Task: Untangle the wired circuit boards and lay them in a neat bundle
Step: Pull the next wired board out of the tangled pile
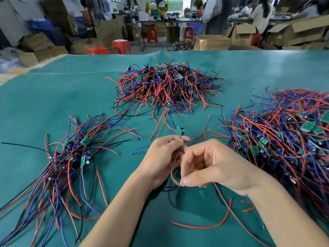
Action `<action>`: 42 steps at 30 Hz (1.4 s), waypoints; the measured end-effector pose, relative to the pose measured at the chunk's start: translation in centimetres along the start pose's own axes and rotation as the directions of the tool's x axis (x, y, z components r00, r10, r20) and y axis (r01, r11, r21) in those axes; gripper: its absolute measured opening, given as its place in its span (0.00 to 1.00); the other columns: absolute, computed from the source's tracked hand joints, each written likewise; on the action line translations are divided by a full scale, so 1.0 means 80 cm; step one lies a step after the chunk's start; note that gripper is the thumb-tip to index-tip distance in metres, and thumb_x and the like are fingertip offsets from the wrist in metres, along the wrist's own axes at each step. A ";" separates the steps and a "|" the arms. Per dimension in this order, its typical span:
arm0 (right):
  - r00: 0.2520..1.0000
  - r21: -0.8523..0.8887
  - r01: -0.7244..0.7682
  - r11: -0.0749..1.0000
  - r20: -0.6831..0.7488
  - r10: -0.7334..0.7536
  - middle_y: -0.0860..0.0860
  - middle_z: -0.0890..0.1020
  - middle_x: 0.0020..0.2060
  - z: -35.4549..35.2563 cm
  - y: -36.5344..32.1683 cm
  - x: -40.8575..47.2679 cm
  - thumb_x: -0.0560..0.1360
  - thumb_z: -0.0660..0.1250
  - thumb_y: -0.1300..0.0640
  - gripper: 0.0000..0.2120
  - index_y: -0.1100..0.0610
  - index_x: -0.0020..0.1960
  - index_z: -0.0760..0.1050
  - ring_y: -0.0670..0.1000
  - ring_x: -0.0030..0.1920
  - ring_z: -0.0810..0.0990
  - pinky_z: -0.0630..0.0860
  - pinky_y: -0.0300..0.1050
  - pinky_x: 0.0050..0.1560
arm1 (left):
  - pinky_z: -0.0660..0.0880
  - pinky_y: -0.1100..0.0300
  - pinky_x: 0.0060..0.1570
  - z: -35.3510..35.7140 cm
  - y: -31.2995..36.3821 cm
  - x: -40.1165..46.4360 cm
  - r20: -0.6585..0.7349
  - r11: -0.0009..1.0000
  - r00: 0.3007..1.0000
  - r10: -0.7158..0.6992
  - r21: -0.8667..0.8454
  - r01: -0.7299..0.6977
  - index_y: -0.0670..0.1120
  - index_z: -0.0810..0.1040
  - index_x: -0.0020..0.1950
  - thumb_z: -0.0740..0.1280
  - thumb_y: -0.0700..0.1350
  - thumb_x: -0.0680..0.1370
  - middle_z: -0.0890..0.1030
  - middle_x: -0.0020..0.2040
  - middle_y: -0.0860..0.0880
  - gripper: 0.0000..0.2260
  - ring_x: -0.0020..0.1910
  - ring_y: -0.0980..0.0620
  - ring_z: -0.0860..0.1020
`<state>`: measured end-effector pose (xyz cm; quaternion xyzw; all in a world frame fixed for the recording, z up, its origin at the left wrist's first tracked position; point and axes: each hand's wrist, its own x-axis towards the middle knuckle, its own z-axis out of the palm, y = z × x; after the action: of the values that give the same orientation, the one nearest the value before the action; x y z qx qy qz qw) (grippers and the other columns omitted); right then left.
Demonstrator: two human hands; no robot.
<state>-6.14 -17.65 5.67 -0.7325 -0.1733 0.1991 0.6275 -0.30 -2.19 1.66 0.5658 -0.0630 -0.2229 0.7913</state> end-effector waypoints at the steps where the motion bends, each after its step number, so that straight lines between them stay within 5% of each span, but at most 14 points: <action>1: 0.999 0.007 -0.009 1.000 -0.047 0.010 0.61 0.84 0.35 -0.001 0.001 0.001 0.67 0.76 0.65 0.06 0.55 0.39 0.84 0.49 0.31 0.76 0.72 0.40 0.31 | 0.70 0.52 0.40 0.001 0.001 -0.001 0.028 1.000 1.000 0.009 0.019 -0.009 0.36 0.77 0.55 0.58 0.36 0.83 0.74 0.41 0.36 0.09 0.39 0.39 0.70; 3: 0.956 0.016 -0.033 0.999 -0.292 0.036 0.61 0.84 0.35 -0.005 0.008 0.007 0.68 0.75 0.67 0.08 0.55 0.37 0.83 0.49 0.29 0.75 0.69 0.38 0.26 | 0.67 0.58 0.33 0.002 0.002 -0.003 0.085 0.998 0.996 0.025 0.058 -0.030 0.38 0.79 0.50 0.58 0.36 0.82 0.72 0.38 0.38 0.10 0.31 0.44 0.67; 5: 0.817 0.047 -0.055 0.997 -0.572 0.072 0.56 0.82 0.31 -0.014 0.016 0.013 0.71 0.72 0.69 0.10 0.56 0.36 0.82 0.50 0.29 0.75 0.67 0.39 0.24 | 0.62 0.64 0.25 0.003 0.001 -0.004 0.120 0.996 0.992 0.039 0.070 -0.048 0.41 0.79 0.48 0.57 0.36 0.81 0.69 0.30 0.45 0.11 0.23 0.52 0.63; 7: 0.711 0.109 -0.057 0.992 -0.694 0.117 0.55 0.81 0.31 -0.022 0.019 0.015 0.74 0.72 0.64 0.07 0.58 0.38 0.79 0.51 0.29 0.75 0.67 0.41 0.22 | 0.58 0.65 0.23 0.002 0.000 -0.004 0.137 0.997 0.989 0.047 0.054 -0.055 0.42 0.80 0.47 0.56 0.35 0.81 0.66 0.27 0.49 0.13 0.21 0.55 0.60; 11: 0.743 0.197 -0.074 0.978 -0.643 0.186 0.57 0.85 0.37 -0.024 0.017 0.016 0.80 0.68 0.47 0.15 0.58 0.43 0.82 0.51 0.30 0.76 0.66 0.43 0.22 | 0.56 0.64 0.22 -0.001 0.001 -0.005 0.257 0.996 0.965 0.053 0.058 -0.070 0.44 0.80 0.45 0.58 0.38 0.77 0.63 0.26 0.49 0.11 0.20 0.55 0.58; 14: 0.881 0.298 -0.042 0.953 -0.438 0.176 0.52 0.78 0.32 -0.016 0.014 0.014 0.76 0.69 0.44 0.16 0.53 0.36 0.84 0.49 0.32 0.74 0.64 0.42 0.25 | 0.57 0.63 0.23 0.000 0.003 -0.009 0.342 0.990 0.940 0.024 0.126 -0.071 0.44 0.81 0.45 0.59 0.40 0.75 0.65 0.27 0.47 0.10 0.22 0.54 0.60; 16: 0.899 0.316 0.006 0.949 -0.418 0.134 0.51 0.76 0.32 -0.014 0.014 0.014 0.71 0.71 0.47 0.12 0.55 0.42 0.86 0.47 0.33 0.73 0.65 0.41 0.29 | 0.61 0.62 0.25 0.001 0.002 -0.011 0.332 0.985 0.943 0.029 0.152 -0.084 0.44 0.82 0.46 0.61 0.41 0.75 0.69 0.31 0.43 0.10 0.25 0.53 0.65; 20: 0.799 0.422 0.161 0.892 -0.586 0.133 0.57 0.87 0.48 -0.025 0.014 0.012 0.68 0.73 0.50 0.16 0.60 0.49 0.86 0.49 0.39 0.80 0.72 0.39 0.34 | 0.74 0.62 0.33 0.003 0.001 -0.010 0.210 0.997 0.978 0.011 0.069 -0.026 0.41 0.81 0.55 0.66 0.40 0.75 0.80 0.44 0.41 0.10 0.35 0.49 0.78; 25: 0.680 0.213 0.191 0.958 -0.733 0.027 0.57 0.88 0.44 -0.033 0.020 0.010 0.75 0.74 0.55 0.06 0.58 0.45 0.86 0.47 0.34 0.77 0.73 0.37 0.32 | 0.81 0.53 0.42 0.002 0.003 -0.007 0.094 0.993 0.995 0.010 -0.117 0.001 0.52 0.71 0.70 0.66 0.38 0.79 0.81 0.62 0.40 0.20 0.49 0.40 0.83; 29: 0.533 -0.011 0.113 0.994 -0.843 -0.070 0.53 0.87 0.36 -0.031 0.021 0.011 0.74 0.77 0.53 0.07 0.57 0.45 0.84 0.46 0.27 0.74 0.70 0.39 0.27 | 0.82 0.52 0.45 0.005 0.005 -0.008 0.052 0.984 0.999 -0.015 -0.175 0.024 0.46 0.70 0.69 0.67 0.38 0.78 0.81 0.62 0.39 0.20 0.54 0.37 0.83; 32: 0.464 0.001 0.155 0.988 -0.883 -0.072 0.54 0.86 0.32 -0.032 0.017 0.009 0.72 0.79 0.55 0.11 0.55 0.48 0.78 0.46 0.23 0.74 0.68 0.36 0.24 | 0.82 0.54 0.45 0.002 0.004 -0.007 0.043 0.988 0.999 -0.008 -0.155 0.015 0.40 0.74 0.57 0.67 0.37 0.77 0.83 0.52 0.39 0.09 0.50 0.40 0.84; 36: 0.522 0.153 0.262 0.953 -0.853 -0.006 0.55 0.81 0.26 -0.029 0.003 0.009 0.72 0.77 0.57 0.10 0.56 0.45 0.76 0.47 0.20 0.69 0.61 0.36 0.19 | 0.75 0.62 0.31 0.001 0.005 -0.006 0.038 0.992 0.999 0.017 -0.125 -0.013 0.45 0.73 0.41 0.69 0.40 0.74 0.73 0.35 0.47 0.05 0.34 0.49 0.78; 39: 0.734 0.584 0.447 0.677 -0.673 0.095 0.49 0.73 0.20 -0.033 -0.009 -0.001 0.69 0.73 0.49 0.11 0.55 0.43 0.75 0.42 0.18 0.66 0.58 0.33 0.17 | 0.58 0.65 0.25 -0.002 0.008 -0.005 -0.026 0.984 0.999 0.046 -0.169 -0.050 0.50 0.70 0.35 0.70 0.44 0.71 0.66 0.32 0.51 0.09 0.27 0.55 0.66; 42: 0.890 0.779 0.423 0.463 -0.453 -0.052 0.46 0.72 0.19 -0.040 -0.016 -0.014 0.68 0.72 0.46 0.17 0.57 0.48 0.75 0.41 0.19 0.61 0.63 0.32 0.17 | 0.57 0.64 0.26 -0.007 0.010 -0.005 -0.004 0.985 0.997 0.081 -0.152 -0.081 0.50 0.75 0.38 0.71 0.46 0.68 0.70 0.34 0.52 0.05 0.29 0.56 0.68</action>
<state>-5.49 -20.77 7.45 -0.3110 -0.0330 0.0270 0.9494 -0.23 -1.35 2.26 0.5007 -0.0695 -0.1953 0.8405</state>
